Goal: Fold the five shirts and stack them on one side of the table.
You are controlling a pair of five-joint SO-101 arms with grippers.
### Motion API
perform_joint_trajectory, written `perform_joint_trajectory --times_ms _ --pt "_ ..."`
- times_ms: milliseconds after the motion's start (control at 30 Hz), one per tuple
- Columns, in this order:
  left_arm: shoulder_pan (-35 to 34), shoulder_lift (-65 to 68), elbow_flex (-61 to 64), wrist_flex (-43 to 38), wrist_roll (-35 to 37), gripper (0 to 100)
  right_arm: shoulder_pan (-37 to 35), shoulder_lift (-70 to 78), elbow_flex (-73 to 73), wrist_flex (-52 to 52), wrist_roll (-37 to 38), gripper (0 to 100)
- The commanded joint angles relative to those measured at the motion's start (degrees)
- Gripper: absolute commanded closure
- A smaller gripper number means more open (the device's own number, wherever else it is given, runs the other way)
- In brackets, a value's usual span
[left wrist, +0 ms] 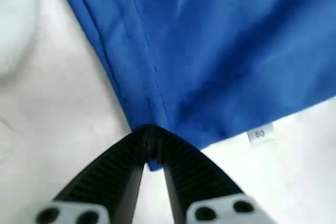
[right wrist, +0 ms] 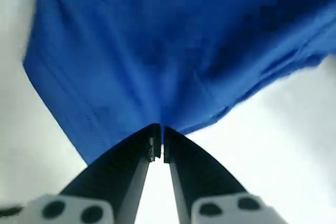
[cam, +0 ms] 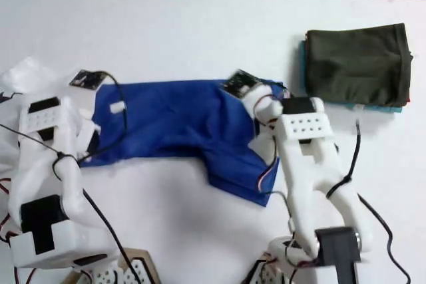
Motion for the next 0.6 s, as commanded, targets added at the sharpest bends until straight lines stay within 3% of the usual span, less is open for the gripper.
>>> perform_joint_trajectory --times_ms 0,300,567 --pt "-0.26 -0.88 -3.38 0.53 -0.09 97 -5.85 -2.95 -2.55 -5.14 -5.80 97.9" --pt "0.44 -0.70 0.31 -1.32 -0.44 97 -8.92 18.07 -3.96 -16.75 -10.02 97.9" --pt "0.18 -0.62 6.20 -7.91 -0.62 97 -1.45 27.47 -8.62 -12.97 -9.41 97.9"
